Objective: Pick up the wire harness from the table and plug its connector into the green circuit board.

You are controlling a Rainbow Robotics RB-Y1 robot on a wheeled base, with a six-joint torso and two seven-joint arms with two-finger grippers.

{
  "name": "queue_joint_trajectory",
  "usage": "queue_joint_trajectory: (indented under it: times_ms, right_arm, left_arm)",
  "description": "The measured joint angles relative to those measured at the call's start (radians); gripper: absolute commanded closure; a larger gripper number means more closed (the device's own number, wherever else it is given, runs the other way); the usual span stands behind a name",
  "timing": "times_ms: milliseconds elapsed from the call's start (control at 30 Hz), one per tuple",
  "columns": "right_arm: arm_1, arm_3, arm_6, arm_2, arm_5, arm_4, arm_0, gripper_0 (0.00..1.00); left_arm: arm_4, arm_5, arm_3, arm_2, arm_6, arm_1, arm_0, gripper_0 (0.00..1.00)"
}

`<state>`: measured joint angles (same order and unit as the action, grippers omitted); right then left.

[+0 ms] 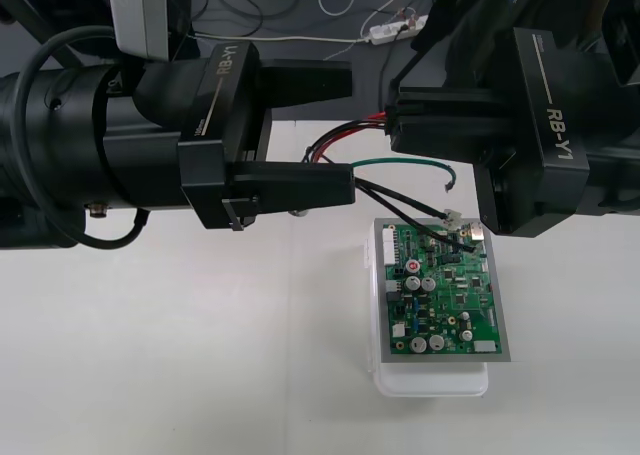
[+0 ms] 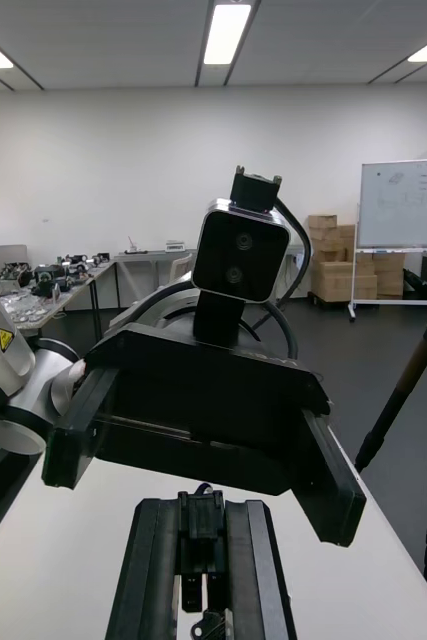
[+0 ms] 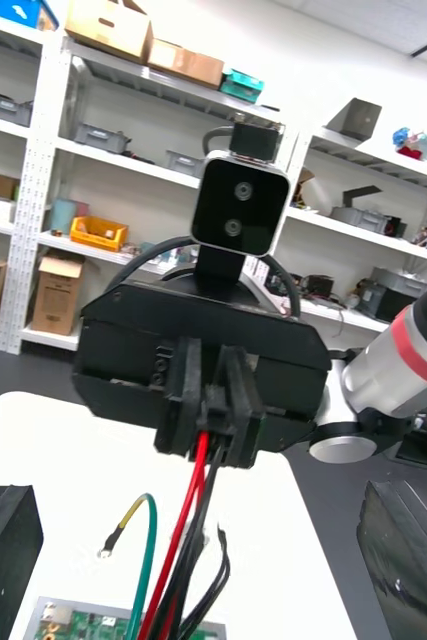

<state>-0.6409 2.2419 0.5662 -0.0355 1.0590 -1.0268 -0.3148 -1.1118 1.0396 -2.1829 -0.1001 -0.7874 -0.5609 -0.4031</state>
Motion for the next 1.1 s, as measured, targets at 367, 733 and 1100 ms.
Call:
queue_joint_trajectory:
  times_ms: [367,733,1100]
  right_arm:
    - [0.000,0.000,0.000,0.000,0.000,0.000,0.000,1.00]
    - [0.000,0.000,0.000,0.000,0.000,0.000,0.000,1.00]
    - [0.000,0.002,0.000,0.000,0.000,0.000,0.000,1.00]
  left_arm:
    - [0.000,-0.001,0.000,-0.007,0.000,0.039,-0.007,0.07]
    - [-0.021,-0.001,0.000,-0.007,0.009,0.071,-0.007,0.07]
    - [-0.046,-0.001,0.000,-0.007,0.134,0.088,-0.007,0.07]
